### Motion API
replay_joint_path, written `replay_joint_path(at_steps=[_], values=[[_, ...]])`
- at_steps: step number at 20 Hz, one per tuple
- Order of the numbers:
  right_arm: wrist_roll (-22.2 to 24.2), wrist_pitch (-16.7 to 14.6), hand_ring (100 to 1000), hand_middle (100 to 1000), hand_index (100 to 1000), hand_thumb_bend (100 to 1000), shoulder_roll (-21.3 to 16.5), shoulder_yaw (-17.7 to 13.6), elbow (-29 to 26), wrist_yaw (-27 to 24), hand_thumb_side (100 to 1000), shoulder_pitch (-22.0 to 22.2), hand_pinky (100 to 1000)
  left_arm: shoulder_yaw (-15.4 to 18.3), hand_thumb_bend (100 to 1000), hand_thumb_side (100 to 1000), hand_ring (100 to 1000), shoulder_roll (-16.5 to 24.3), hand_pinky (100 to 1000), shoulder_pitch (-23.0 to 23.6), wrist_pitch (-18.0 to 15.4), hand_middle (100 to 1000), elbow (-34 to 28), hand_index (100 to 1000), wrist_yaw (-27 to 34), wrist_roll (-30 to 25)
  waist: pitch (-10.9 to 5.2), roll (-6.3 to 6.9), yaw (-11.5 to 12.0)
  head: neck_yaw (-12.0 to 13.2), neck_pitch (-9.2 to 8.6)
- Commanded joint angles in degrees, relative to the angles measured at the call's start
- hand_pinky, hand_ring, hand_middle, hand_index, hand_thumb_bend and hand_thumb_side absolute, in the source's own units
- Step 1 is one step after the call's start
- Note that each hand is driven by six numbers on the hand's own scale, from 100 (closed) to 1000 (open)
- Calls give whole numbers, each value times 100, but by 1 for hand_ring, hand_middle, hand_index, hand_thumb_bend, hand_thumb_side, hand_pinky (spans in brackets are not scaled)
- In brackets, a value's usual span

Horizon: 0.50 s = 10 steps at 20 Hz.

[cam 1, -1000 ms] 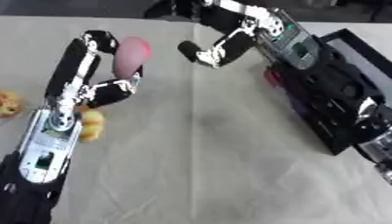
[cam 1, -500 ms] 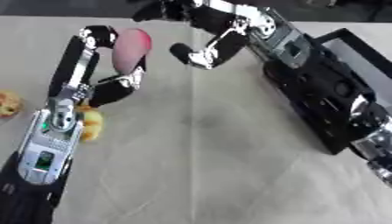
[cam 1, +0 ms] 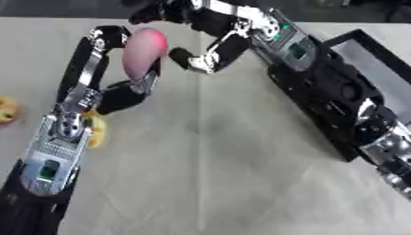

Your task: Pick up the objects with one hand, pass them to the other hand, and then place them into the box on the other side of the table.

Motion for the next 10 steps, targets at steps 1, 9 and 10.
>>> replay_joint_path(at_steps=[1, 9, 10], values=[[1405, -1409, 941, 994, 1000, 100, -28, -39, -23, 102, 144, -130, 989, -36, 100, 156, 566, -55, 714, -136, -67, 446, -85, 409, 50, -16, -11, 16, 16, -63, -10], [1405, -1520, 935, 883, 1000, 100, -11, -72, 72, 353, 157, -97, 985, -69, 100, 148, 565, -60, 714, -140, -98, 446, -154, 408, 137, -52, 9, 31, 24, -102, -10], [1405, -1524, 932, 865, 1000, 100, -11, -74, 79, 367, 158, -94, 984, -69, 100, 147, 565, -61, 714, -139, -96, 445, -159, 408, 144, -47, 10, 32, 24, -100, -10]])
